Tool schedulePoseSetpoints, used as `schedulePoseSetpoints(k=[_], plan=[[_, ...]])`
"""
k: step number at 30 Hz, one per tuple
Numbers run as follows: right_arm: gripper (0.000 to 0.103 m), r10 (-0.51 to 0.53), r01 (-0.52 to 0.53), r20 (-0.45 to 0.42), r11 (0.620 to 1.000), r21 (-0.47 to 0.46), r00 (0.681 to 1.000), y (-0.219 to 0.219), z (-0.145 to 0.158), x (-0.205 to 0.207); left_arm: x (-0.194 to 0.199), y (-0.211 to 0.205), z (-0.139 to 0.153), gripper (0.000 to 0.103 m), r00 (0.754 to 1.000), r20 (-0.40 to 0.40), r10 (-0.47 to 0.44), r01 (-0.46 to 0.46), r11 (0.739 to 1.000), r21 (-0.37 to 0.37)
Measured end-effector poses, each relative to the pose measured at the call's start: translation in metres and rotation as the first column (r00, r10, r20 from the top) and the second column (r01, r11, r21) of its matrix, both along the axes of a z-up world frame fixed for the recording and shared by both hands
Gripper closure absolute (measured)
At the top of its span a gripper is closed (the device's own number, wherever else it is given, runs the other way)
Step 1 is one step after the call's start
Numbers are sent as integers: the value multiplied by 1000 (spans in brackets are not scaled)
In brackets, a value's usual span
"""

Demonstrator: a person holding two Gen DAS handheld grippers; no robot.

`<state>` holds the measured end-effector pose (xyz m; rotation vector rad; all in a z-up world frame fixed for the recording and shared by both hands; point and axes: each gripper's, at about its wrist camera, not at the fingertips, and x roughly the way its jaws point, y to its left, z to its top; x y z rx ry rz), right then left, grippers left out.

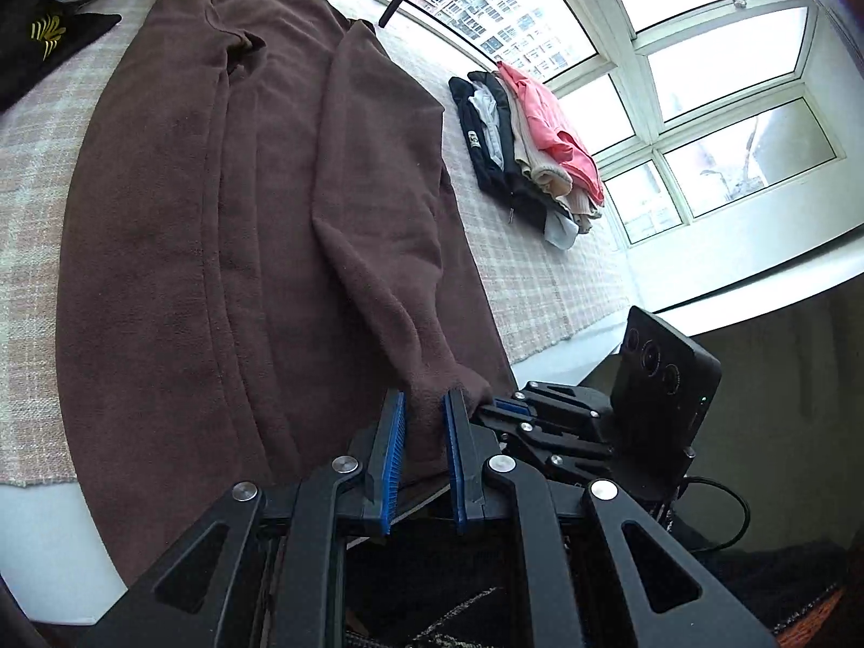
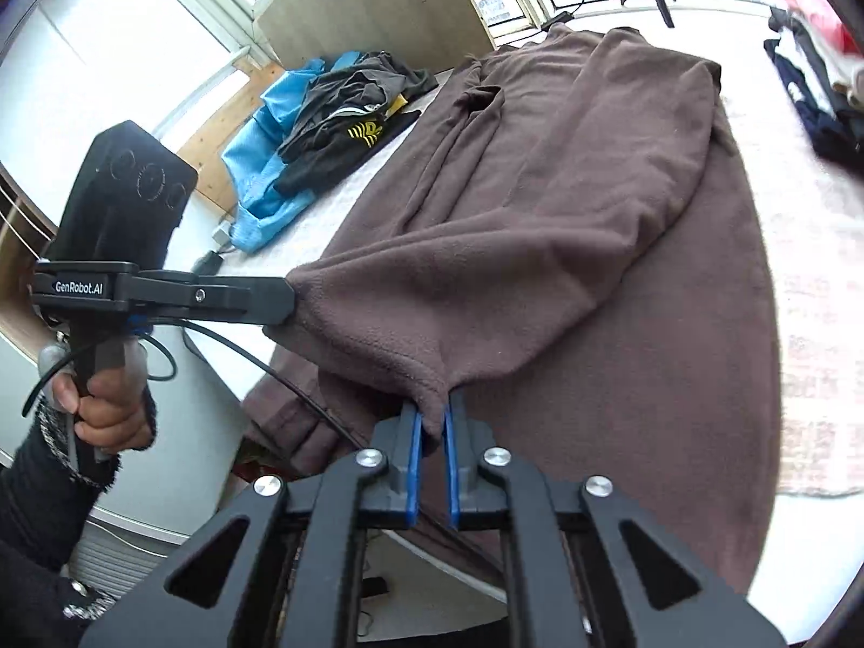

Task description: Fold clothes

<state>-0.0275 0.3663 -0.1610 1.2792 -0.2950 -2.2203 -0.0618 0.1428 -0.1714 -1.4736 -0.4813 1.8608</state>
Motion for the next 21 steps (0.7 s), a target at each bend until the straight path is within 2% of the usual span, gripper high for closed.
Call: schedulePoseSetpoints(k=[3, 5, 8, 10, 12, 14, 16, 19, 21], plan=[[98, 28, -19, -52, 986, 165, 998, 13, 28, 10, 14, 18, 0, 94, 999, -7, -52, 52, 999, 4], [98, 55, -19, -110, 953, 301, 992, 21, 50, 19, 23, 34, -3, 94, 995, -15, -100, 100, 995, 8], [98, 61, 4, -152, 920, 391, 987, 30, 67, 24, 30, 52, -10, 95, 990, -18, -142, 142, 990, -1], [98, 71, 15, -176, 897, 441, 982, 28, 64, 28, 28, 50, -18, 94, 991, 12, -135, 135, 990, 27], [98, 80, -18, -132, 908, 418, 988, 21, 47, 28, 27, 42, -23, 85, 993, 24, -115, 115, 993, 14], [97, 110, -95, -22, 926, 365, 994, 15, 25, 27, 31, 32, -22, 82, 995, -19, -101, 100, 993, -71], [96, 161, -184, 94, 924, 336, 982, 11, 9, 33, 37, 28, -17, 82, 990, -62, -127, 116, 981, -156], [96, 163, -180, 82, 942, 282, 983, 33, 23, 34, 47, 37, -2, 81, 975, -128, -181, 146, 958, -247], [92, 79, -90, 55, 969, 231, 995, 59, 38, 12, 53, 54, 10, 75, 958, -182, -223, 169, 947, -272]])
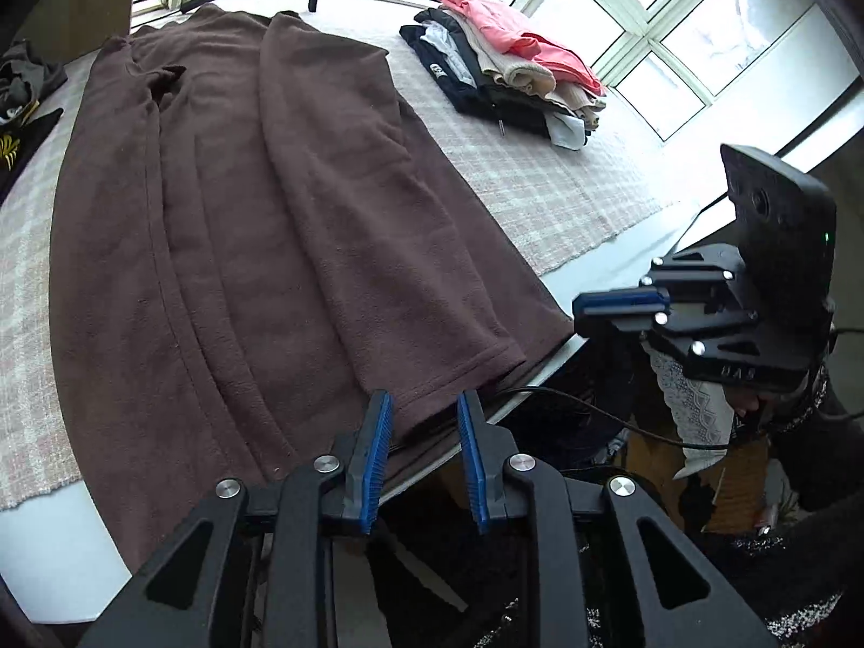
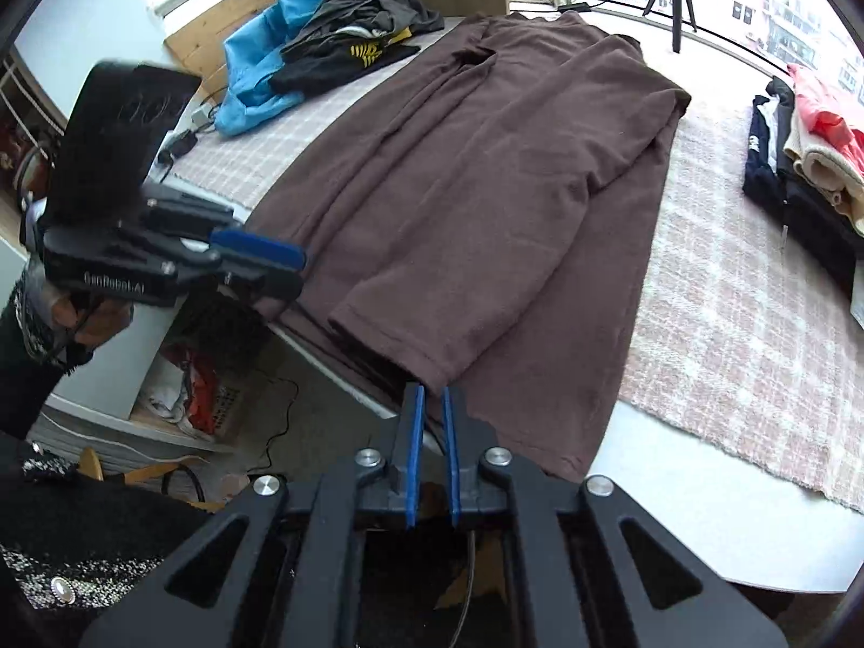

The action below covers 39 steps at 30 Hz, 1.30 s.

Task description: Fold clothes

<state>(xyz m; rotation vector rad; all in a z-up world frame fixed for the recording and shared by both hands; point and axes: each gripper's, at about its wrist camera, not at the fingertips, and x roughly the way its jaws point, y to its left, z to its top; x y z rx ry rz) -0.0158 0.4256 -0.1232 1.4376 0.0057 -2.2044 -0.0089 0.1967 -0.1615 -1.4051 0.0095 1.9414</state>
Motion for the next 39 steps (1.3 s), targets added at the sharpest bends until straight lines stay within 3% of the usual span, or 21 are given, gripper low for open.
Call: schedulePoseSetpoints(k=[2, 6, 10, 12, 15, 16, 19, 21, 24, 26, 30, 35, 39], plan=[[88, -99, 99, -37, 995, -16, 994, 21, 13, -30, 5, 28, 5, 65, 997, -58, -57, 56, 998, -20], [68, -133, 131, -30, 990, -54, 991, 42, 19, -110, 5, 79, -15, 64, 990, -59, -132, 126, 987, -97], [68, -146, 148, 48, 988, -36, 988, 31, -9, -183, 1, 94, -41, 65, 990, -66, -121, 103, 968, -229], [68, -141, 144, 88, 989, -30, 986, 25, -26, -205, 0, 90, -45, 66, 993, -67, -99, 82, 970, -230], [68, -143, 146, 138, 989, -11, 980, 18, -52, -230, -2, 81, -47, 85, 995, -62, -80, 65, 976, -206], [68, -149, 151, 152, 988, -5, 977, 17, -60, -236, -3, 79, -47, 94, 996, -55, -71, 59, 979, -194], [70, -146, 153, 142, 988, -38, 979, 20, -66, -240, -8, 69, -43, 97, 999, -5, -42, 41, 993, -107], [96, -143, 146, 119, 989, -16, 983, 23, -67, -241, -11, 62, -33, 97, 1000, 19, -21, 22, 999, -30], [97, -134, 140, 107, 989, -46, 985, 31, -59, -241, -9, 59, -17, 97, 999, 34, -19, 17, 998, 57], [97, -121, 122, 67, 992, -11, 990, 31, -48, -239, -7, 59, -7, 97, 999, 35, -28, 25, 994, 102], [97, -92, 91, 6, 993, 79, 996, 28, -36, -240, -3, 84, -13, 97, 996, -22, -91, 92, 995, 32], [96, -63, 62, -7, 964, 260, 998, 19, -58, -242, -5, 98, -52, 95, 987, 105, -123, 128, 990, -51], [92, -93, 101, -46, 968, 230, 995, 33, -38, -222, 10, 57, -22, 84, 993, 99, -71, 68, 997, 28]])
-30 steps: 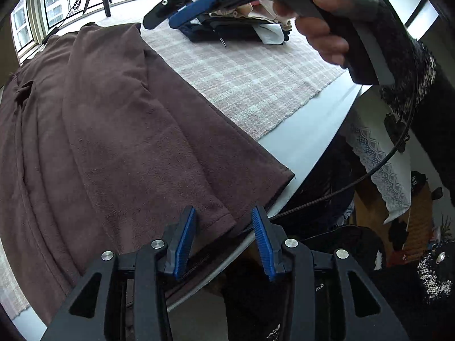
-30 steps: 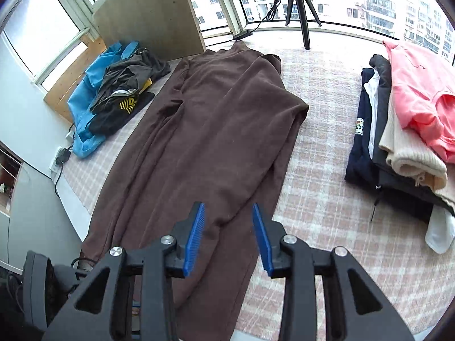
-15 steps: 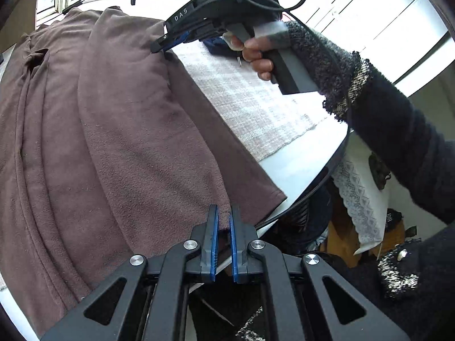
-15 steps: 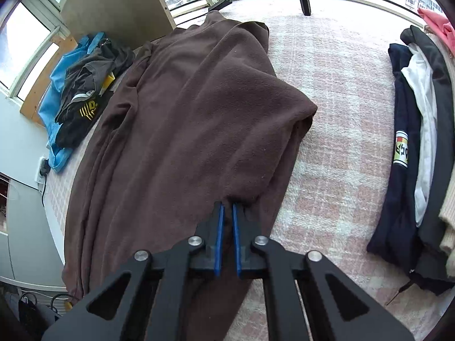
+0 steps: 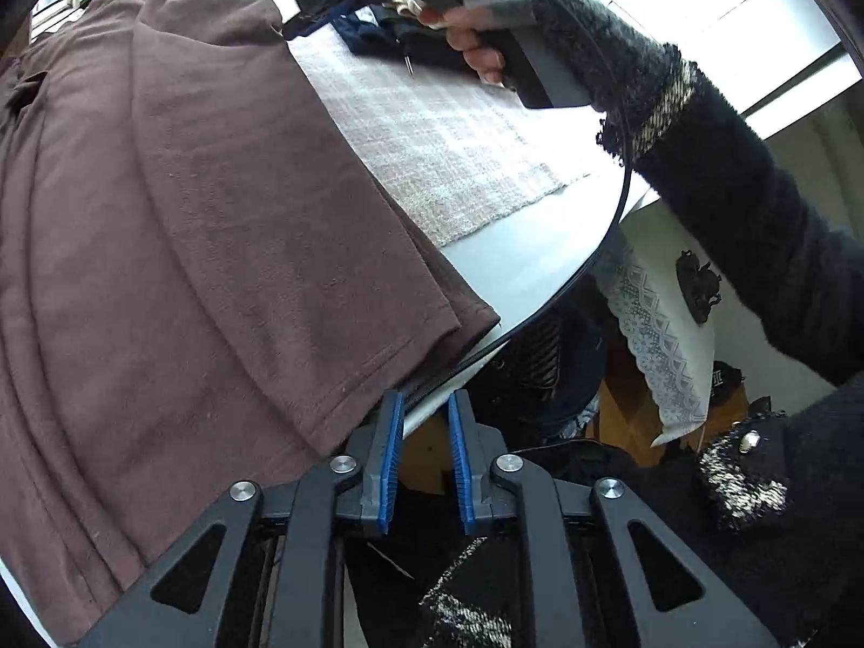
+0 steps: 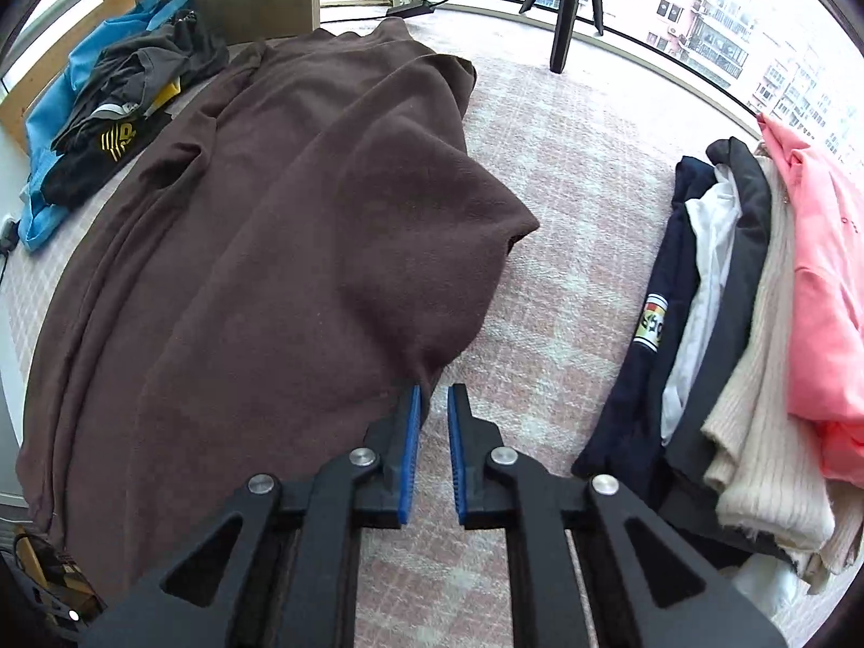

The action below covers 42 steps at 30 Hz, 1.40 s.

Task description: Fold clothes

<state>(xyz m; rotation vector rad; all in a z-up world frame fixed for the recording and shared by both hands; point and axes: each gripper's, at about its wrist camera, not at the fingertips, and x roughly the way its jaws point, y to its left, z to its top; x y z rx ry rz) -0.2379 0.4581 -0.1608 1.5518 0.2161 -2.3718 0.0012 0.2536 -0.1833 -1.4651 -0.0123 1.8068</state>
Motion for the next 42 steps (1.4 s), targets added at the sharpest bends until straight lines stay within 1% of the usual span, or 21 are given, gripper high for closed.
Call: schedulePoseSetpoints(k=[2, 3, 6, 7, 12, 14, 16, 18, 20, 21, 23, 25, 27, 29, 31, 33, 36, 38, 40, 41, 42], plan=[[92, 0, -2, -31, 997, -71, 1000, 7, 18, 20, 5, -23, 15, 83, 998, -35, 43, -43, 999, -3], [92, 25, -29, -31, 993, -117, 999, 6, 23, 35, 5, -31, 19, 83, 997, -47, 61, -62, 998, -8], [92, 100, -105, -32, 964, -246, 994, 1, 36, 79, 0, -38, 24, 83, 995, -52, 80, -80, 997, 11], [92, 121, -120, -16, 958, -261, 993, -6, 33, 95, -3, -38, 24, 83, 995, -51, 81, -80, 996, 25], [92, 187, -148, 120, 950, -276, 975, -27, -7, 159, -20, -14, 8, 81, 997, -69, 27, -25, 999, 41], [92, 185, -141, 163, 958, -250, 969, -28, -20, 181, -28, -1, -9, 80, 999, -49, -3, 3, 1000, 13], [90, 162, -117, 166, 960, -253, 973, -21, -19, 195, -30, 3, -26, 81, 999, -29, -14, 14, 1000, -5], [82, 150, -89, 231, 963, -254, 961, -13, -18, 208, -28, -4, -30, 79, 1000, 5, -11, 11, 1000, 5], [82, 138, -79, 244, 968, -239, 960, -3, -8, 222, -18, -17, -24, 80, 999, 39, 10, -10, 1000, 5], [82, 128, -68, 240, 967, -245, 962, 3, 1, 228, -7, -27, -15, 80, 999, 31, 20, -20, 1000, 12], [82, 89, -34, 190, 961, -275, 978, 19, 28, 235, 16, -46, 5, 76, 999, -18, 45, -45, 999, 12], [75, 36, 3, 119, 949, -316, 992, 35, 58, 239, 32, -55, 21, 74, 993, -78, 89, -90, 996, -12], [52, -24, 28, 18, 938, -345, 1000, 49, 84, 233, 35, -46, 28, 74, 985, -134, 112, -115, 993, -12], [50, -81, 51, -70, 933, -355, 994, 58, 102, 214, 33, -27, 31, 67, 973, -197, 119, -121, 993, -1], [50, -107, 60, -115, 933, -356, 988, 60, 108, 180, 25, 3, 26, 63, 963, -242, 118, -125, 992, -14], [50, -109, 55, -147, 941, -332, 983, 59, 106, 149, 18, 35, 19, 62, 955, -276, 106, -119, 992, -32], [50, -93, 45, -161, 959, -280, 983, 56, 93, 101, 10, 76, 2, 61, 958, -275, 81, -108, 991, -84], [50, -97, 58, -125, 957, -284, 987, 56, 76, 70, 7, 97, -11, 60, 964, -261, 50, -85, 988, -127], [50, -104, 75, -80, 951, -300, 991, 57, 57, 40, 7, 113, -21, 60, 959, -285, 8, -66, 979, -192], [50, -108, 85, -56, 946, -313, 993, 58, 48, 28, 7, 119, -25, 57, 954, -299, -7, -61, 974, -218], [50, -112, 96, -33, 940, -327, 993, 59, 39, 15, 7, 122, -27, 56, 950, -312, -10, -65, 971, -231]])
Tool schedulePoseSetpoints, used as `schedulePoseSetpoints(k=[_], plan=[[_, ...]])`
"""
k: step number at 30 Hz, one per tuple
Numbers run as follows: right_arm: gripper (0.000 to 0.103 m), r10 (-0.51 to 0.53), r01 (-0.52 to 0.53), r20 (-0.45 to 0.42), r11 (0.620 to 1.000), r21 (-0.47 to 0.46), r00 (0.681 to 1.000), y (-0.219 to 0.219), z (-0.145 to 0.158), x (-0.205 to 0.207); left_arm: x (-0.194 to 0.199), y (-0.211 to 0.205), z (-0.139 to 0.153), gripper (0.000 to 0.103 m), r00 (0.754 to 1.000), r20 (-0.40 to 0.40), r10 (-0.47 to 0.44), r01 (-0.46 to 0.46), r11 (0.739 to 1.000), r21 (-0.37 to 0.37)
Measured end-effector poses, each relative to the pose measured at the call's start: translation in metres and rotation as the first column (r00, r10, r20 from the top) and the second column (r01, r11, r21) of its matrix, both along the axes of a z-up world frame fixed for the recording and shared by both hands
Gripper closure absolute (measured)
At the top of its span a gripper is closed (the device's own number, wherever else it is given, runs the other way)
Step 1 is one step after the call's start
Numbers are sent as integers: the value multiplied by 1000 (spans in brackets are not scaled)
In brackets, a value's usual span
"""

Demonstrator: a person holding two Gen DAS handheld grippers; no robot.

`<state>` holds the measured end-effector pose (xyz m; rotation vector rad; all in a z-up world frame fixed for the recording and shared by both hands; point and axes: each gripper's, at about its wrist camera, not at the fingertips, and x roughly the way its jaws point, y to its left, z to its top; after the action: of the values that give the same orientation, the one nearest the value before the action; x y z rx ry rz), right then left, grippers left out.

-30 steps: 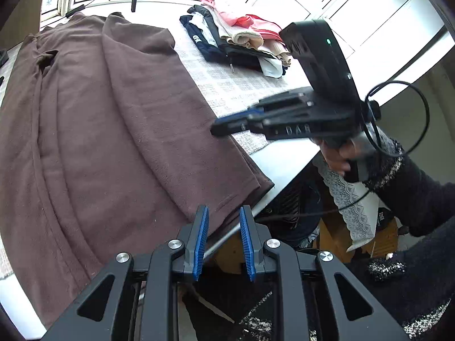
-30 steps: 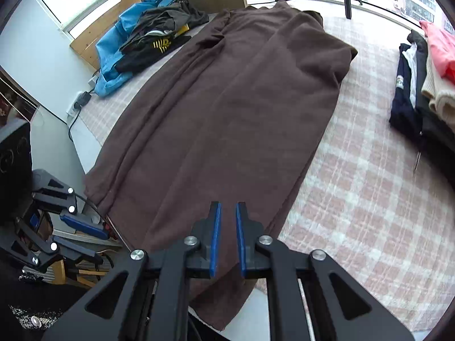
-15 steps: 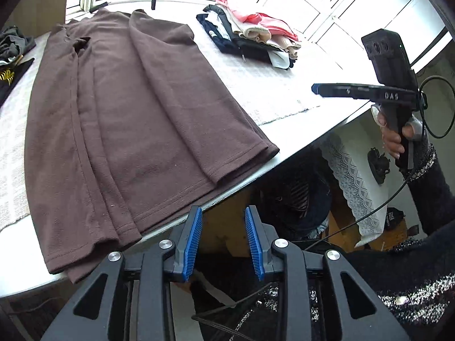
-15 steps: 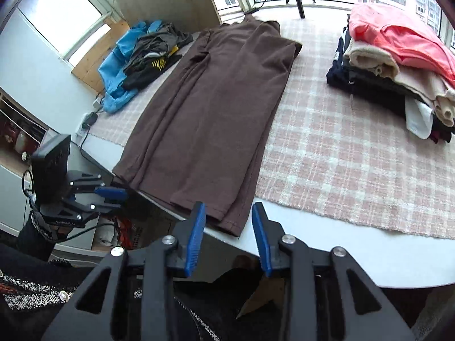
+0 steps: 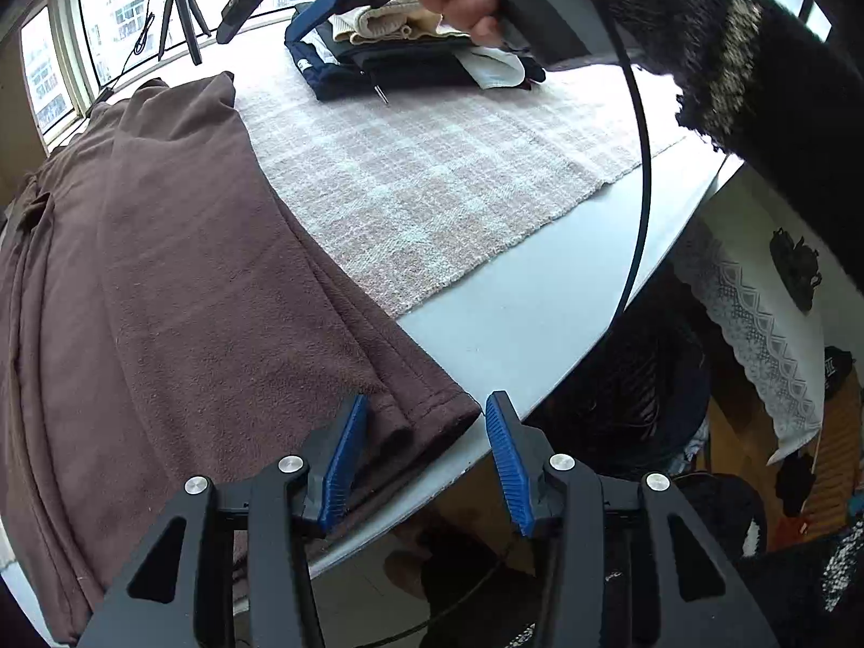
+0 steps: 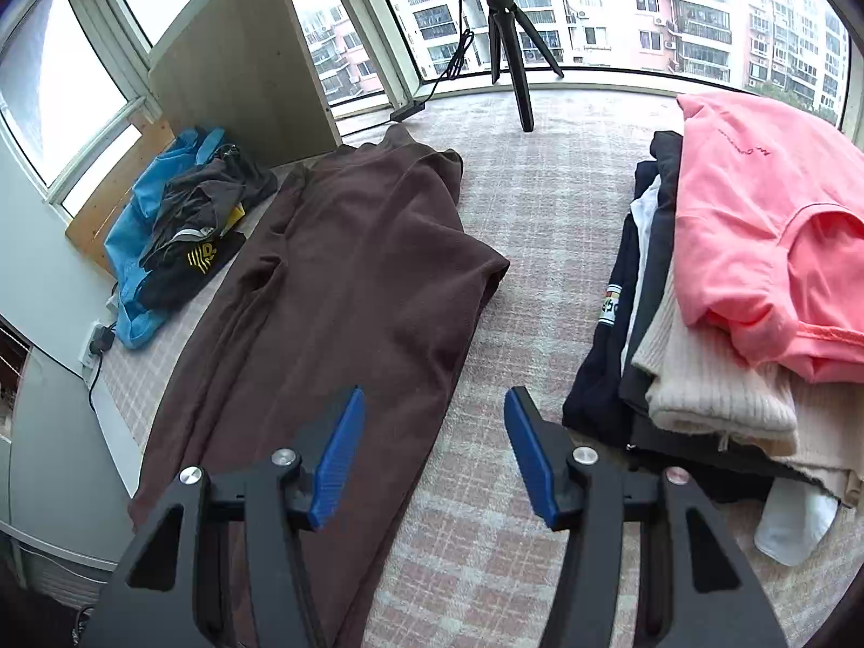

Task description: Fold clothes

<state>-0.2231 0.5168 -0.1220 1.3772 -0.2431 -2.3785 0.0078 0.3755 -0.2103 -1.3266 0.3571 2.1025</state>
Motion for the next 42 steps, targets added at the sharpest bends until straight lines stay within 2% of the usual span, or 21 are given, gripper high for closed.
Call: schedulePoseSetpoints(k=[7, 10, 14, 18, 19, 20, 21, 23, 25, 30, 34, 36, 39, 42], plan=[[50, -1, 5, 72, 999, -49, 997, -6, -48, -65, -2, -3, -4, 58, 999, -12, 34, -34, 999, 33], [50, 16, -14, 67, 1000, -27, 998, -15, -57, -84, -6, -10, -3, 72, 997, 5, 75, -75, 995, 62], [49, 27, -24, 78, 999, -35, 997, -23, -68, -101, -15, -27, -3, 86, 987, 85, 139, -151, 978, 147], [49, 44, -39, 45, 995, -96, 998, -25, -70, -101, -17, -38, -1, 90, 978, 124, 170, -193, 959, 208], [52, 40, -35, 48, 994, -106, 998, -25, -71, -102, -18, -40, -1, 91, 975, 134, 178, -205, 952, 227], [70, 36, -28, 57, 992, -121, 998, -24, -71, -102, -18, -43, 0, 92, 972, 144, 185, -216, 945, 245], [85, 30, -21, 69, 991, -135, 997, -24, -71, -103, -19, -46, 0, 93, 968, 161, 193, -231, 934, 271], [88, 23, -11, 78, 989, -150, 997, -27, -63, -103, -22, -61, 2, 95, 953, 213, 217, -280, 897, 343], [89, 17, -5, 74, 988, -157, 997, -32, -51, -103, -24, -81, 6, 95, 932, 258, 252, -343, 845, 411], [90, 59, -54, 36, 990, -132, 998, -67, -13, -100, -12, -141, 20, 96, 885, 281, 372, -466, 729, 501], [90, 111, -109, 29, 992, -64, 993, -117, 3, -107, 6, -179, 22, 96, 839, 258, 480, -541, 683, 491], [90, 127, -126, 39, 992, -33, 991, -143, 3, -113, 14, -197, 18, 96, 808, 276, 521, -584, 644, 494], [90, 162, -164, 59, 986, 27, 985, -183, -7, -120, 21, -217, 12, 100, 764, 283, 580, -636, 605, 478], [91, 196, -202, 69, 973, 111, 978, -219, -24, -124, 26, -231, 3, 100, 729, 287, 622, -676, 585, 449]])
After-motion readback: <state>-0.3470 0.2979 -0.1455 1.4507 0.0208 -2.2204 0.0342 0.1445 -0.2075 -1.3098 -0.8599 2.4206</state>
